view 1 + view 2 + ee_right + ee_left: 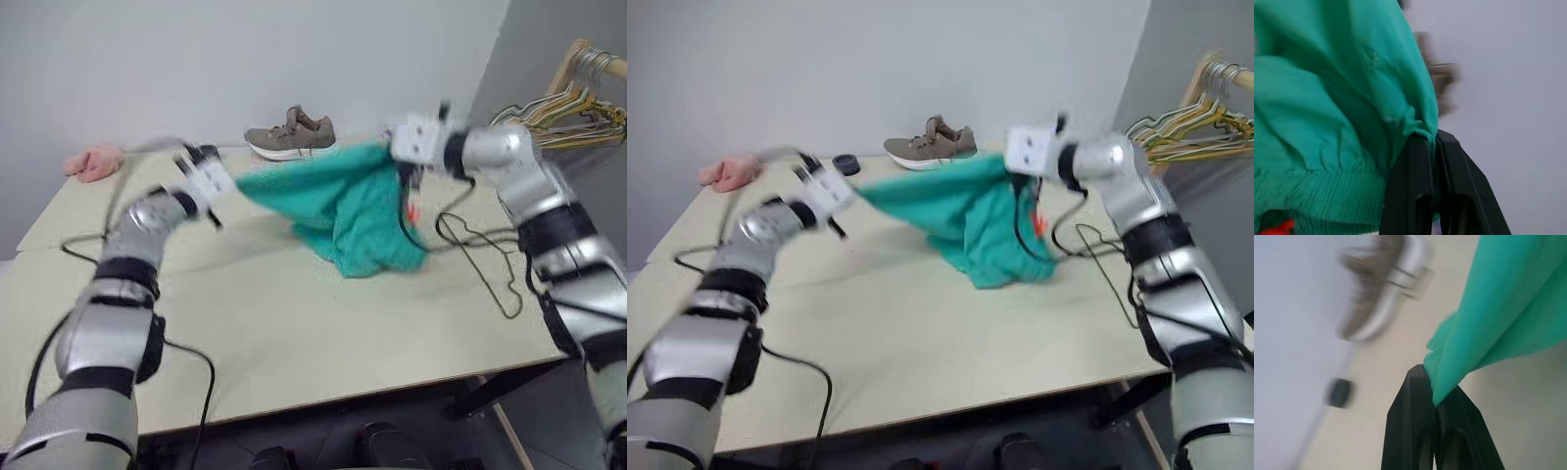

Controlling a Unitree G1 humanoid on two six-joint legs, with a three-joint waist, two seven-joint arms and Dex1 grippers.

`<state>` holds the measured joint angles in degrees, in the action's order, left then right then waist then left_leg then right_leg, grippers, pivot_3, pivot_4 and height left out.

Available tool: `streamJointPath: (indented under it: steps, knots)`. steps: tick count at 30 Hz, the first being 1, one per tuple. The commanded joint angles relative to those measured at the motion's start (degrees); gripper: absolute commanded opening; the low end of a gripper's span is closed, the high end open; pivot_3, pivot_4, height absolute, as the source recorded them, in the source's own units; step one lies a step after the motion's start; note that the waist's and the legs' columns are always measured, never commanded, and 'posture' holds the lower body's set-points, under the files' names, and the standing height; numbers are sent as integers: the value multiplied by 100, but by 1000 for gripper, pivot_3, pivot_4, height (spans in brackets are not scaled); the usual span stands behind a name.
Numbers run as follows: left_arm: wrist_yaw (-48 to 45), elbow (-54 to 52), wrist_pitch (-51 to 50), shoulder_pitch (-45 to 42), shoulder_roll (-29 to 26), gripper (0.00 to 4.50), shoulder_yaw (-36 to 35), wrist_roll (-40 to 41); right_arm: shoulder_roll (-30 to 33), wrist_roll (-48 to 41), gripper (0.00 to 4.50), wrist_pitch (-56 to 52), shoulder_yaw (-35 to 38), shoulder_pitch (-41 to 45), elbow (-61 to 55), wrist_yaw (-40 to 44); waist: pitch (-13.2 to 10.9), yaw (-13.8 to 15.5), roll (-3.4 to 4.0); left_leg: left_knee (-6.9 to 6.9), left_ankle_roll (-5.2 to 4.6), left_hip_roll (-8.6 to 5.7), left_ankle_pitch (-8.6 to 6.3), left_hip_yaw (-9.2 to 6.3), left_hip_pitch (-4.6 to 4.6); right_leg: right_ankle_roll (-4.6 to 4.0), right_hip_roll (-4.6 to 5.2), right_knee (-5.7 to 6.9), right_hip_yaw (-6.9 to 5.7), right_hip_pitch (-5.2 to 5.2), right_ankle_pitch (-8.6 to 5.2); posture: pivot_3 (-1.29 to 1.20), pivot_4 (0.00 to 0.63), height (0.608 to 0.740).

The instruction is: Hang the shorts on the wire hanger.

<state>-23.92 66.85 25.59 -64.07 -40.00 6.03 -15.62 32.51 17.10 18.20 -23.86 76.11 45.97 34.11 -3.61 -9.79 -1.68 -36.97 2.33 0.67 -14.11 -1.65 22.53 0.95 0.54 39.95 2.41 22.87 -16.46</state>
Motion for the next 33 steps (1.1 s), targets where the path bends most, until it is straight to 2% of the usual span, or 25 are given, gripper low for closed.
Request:
streamJointPath:
  steps: [1, 4, 6, 8, 10, 11, 13, 14, 17, 21, 25, 28, 33]
  knots:
    - [994, -810, 513, -629, -780, 19, -334, -160, 167, 889, 0, 1605, 227, 677, 370, -2234, 3, -19, -1, -1, 3, 1, 1, 3, 43, -1, 4, 5, 6, 48, 0, -118, 0, 740]
    - [1372, -1885, 1061, -540, -1417, 19, -177, -769, 286, 1120, 0, 2492, 228, 411, 186, -2735, 14, -7, -5, 13, 32, -4, -2, 19, 54, 16, 22, -1, 12, 65, -11, -113, 0, 740]
    - [1280, -2349, 1168, -179, -1659, 19, -36, -991, 260, 1012, 0, 2789, 220, 24, 101, -2566, 33, 18, -5, 13, 23, -13, -13, 28, 54, 19, 33, -6, 15, 53, -13, -95, 0, 740]
    - [758, -2730, 1106, 623, -1741, 19, 109, -911, 199, 685, 0, 2883, 147, -692, -95, -1949, 68, 46, 6, 5, 12, -30, -18, 36, 39, 24, 50, -33, 18, 26, -15, -83, 0, 740]
    - [-315, -3278, 479, 1694, -1663, 19, 123, -240, 213, 235, 0, 2828, 28, -1539, -535, -1106, 73, 104, 19, 1, -18, -46, -20, 30, -11, 28, 57, -45, 13, -44, -13, -75, 0, 740]
    - [-1043, -3791, -301, 2354, -1580, 19, 58, 423, 268, 112, 0, 2775, -40, -1937, -817, -785, 71, 119, 25, -2, -34, -51, -28, 29, -69, 31, 57, -42, 12, -96, -14, -74, 0, 740]
    - [-2102, -4872, -1498, 3486, -1653, 19, -42, 1323, 362, -207, 0, 2604, -101, -2557, -1374, -154, 60, 118, 27, -4, -45, -50, -26, 28, -108, 32, 55, -30, 13, -131, -13, -76, 0, 740]
    - [-2543, -5493, -2265, 4130, -1735, 19, -108, 1822, 425, -316, 0, 2511, -117, -2834, -1656, 88, 52, 121, 22, -20, -46, -46, -25, 24, -112, 30, 55, -6, 13, -132, -14, -75, 0, 740]
    - [-3535, -6866, -3667, 5705, -2132, 19, -312, 2756, 619, -702, 0, 2178, -176, -3466, -2462, 899, 52, 98, 20, -50, -46, -19, -24, 9, -72, 16, 31, 13, 5, -91, -7, -81, 0, 740]
    - [-4639, -8090, -4492, 7182, -2833, 19, -579, 3623, 1189, -1755, 0, 1104, -368, -4329, -3732, 2497, 55, 152, 18, -46, -46, 3, -26, -12, -82, -5, 4, 14, -9, -101, -15, -87, 0, 740]
    - [-5225, -8284, -4423, 7851, -3191, 19, -679, 3685, 1637, -2040, 0, 242, -339, -4850, -4462, 3317, 44, 293, 29, -5, -46, 0, -26, 1, -193, -18, 7, -8, -8, -200, -63, -94, 0, 740]
    - [-5452, -8203, -4278, 7997, -3251, 19, -717, 3602, 1863, -2012, 0, -108, -275, -5120, -4724, 3652, 44, 359, 27, 0, -46, 8, -26, 7, -218, -59, -2, -4, -9, -208, -87, -100, 0, 740]
    - [-5447, -8282, -4162, 7826, -3004, 19, -600, 3531, 1919, -1969, 0, -715, -218, -5304, -5121, 3870, 42, 371, 30, 3, -45, 16, -27, 12, -219, -55, -21, -1, -5, -206, -85, -104, 0, 740]
